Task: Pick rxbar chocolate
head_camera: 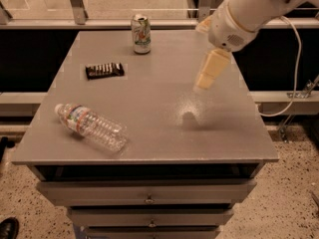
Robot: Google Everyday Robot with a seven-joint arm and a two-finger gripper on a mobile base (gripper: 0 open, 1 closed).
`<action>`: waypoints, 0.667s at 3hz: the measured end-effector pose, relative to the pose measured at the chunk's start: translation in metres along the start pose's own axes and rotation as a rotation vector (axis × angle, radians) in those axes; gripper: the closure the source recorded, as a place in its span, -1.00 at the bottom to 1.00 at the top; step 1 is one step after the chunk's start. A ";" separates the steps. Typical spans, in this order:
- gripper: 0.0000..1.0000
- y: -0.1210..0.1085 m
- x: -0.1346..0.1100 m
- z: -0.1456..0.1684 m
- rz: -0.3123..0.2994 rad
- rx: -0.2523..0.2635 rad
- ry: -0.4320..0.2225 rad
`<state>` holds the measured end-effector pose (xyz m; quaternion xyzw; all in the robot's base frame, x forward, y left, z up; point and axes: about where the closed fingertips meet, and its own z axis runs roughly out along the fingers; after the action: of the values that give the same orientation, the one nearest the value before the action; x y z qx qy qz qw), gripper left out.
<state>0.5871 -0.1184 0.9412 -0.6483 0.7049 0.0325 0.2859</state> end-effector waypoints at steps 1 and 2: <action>-1.00 -0.042 -0.019 0.046 -0.023 -0.008 -0.127; -1.00 -0.069 -0.046 0.085 -0.008 -0.039 -0.252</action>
Offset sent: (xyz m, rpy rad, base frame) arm 0.1427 0.1091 -0.0376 0.3946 0.0086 0.1523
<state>0.6817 -0.0527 0.9124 -0.6474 0.6599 0.1262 0.3599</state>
